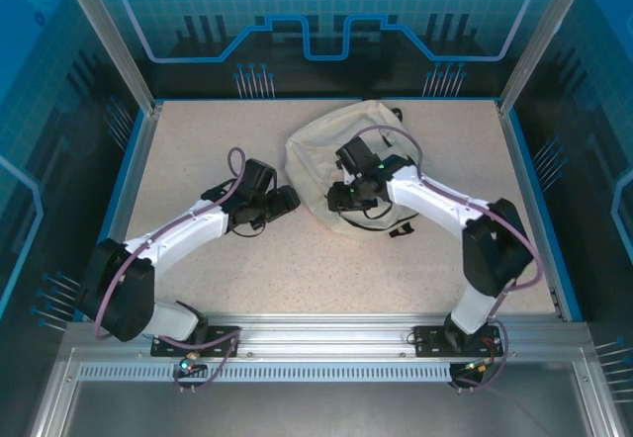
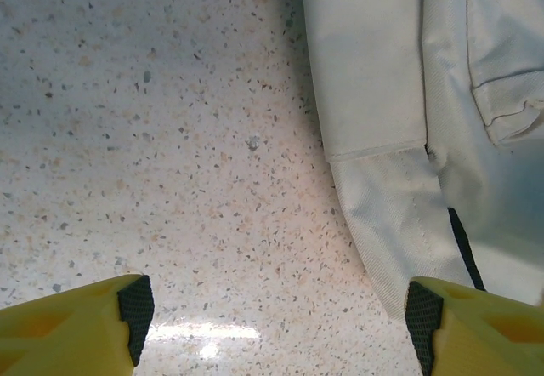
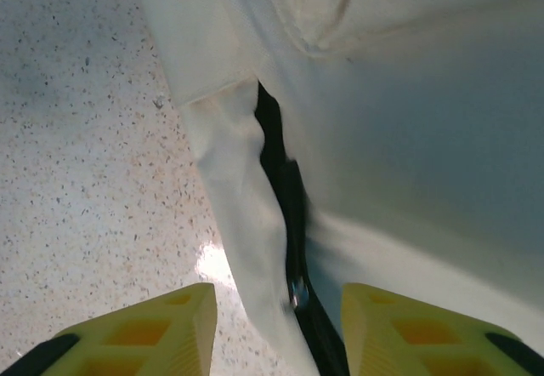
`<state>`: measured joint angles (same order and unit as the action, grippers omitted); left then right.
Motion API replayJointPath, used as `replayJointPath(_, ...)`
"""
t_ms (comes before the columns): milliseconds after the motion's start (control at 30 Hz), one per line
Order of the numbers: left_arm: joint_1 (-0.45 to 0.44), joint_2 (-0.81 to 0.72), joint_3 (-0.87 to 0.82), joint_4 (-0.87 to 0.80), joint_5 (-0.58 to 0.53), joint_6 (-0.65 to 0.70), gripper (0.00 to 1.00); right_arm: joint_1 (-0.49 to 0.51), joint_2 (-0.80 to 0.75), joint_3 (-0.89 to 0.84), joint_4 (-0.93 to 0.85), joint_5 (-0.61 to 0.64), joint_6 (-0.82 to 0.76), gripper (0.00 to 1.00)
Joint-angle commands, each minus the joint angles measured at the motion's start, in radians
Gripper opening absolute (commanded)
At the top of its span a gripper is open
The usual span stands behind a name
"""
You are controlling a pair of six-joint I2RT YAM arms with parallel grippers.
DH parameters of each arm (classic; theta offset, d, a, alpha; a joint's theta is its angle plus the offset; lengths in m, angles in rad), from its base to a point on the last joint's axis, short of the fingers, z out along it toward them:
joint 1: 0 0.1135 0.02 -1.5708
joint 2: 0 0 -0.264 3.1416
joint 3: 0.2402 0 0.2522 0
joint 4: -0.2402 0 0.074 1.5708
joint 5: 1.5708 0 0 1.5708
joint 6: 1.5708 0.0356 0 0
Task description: Pack books, pencil case, and school supplies into a backpack
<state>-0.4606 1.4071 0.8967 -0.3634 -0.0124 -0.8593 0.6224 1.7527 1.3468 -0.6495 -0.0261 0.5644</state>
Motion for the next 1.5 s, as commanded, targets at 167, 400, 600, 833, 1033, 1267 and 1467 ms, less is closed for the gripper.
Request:
replayJointPath(167, 0.008, 0.000, -0.015, 0.044, 0.052, -0.030, 0.81, -0.039, 0.128, 0.098, -0.044, -0.050, 0.005, 0.30)
replayJointPath(400, 0.007, 0.045, -0.006, 0.100, 0.139, -0.030, 0.80, -0.044, 0.179, 0.099, -0.050, -0.093, -0.012, 0.25)
replayJointPath(600, 0.007, 0.099, 0.001, 0.157, 0.218, -0.037, 0.78, -0.043, 0.188, 0.095, -0.055, -0.136, -0.046, 0.15)
replayJointPath(833, 0.007, 0.144, 0.002, 0.202, 0.277, -0.048, 0.76, -0.043, 0.152, 0.091, -0.060, -0.124, -0.057, 0.06)
replayJointPath(1033, 0.007, 0.196, 0.007, 0.296, 0.375, -0.082, 0.74, -0.048, 0.054, 0.050, -0.027, -0.124, -0.037, 0.06)
replayJointPath(1267, 0.007, 0.277, 0.031, 0.401, 0.452, -0.135, 0.71, -0.072, -0.012, -0.032, 0.051, -0.226, 0.007, 0.05)
replayJointPath(1467, 0.007, 0.288, 0.016, 0.507, 0.453, -0.195, 0.69, -0.093, -0.042, -0.094, 0.105, -0.240, 0.065, 0.06)
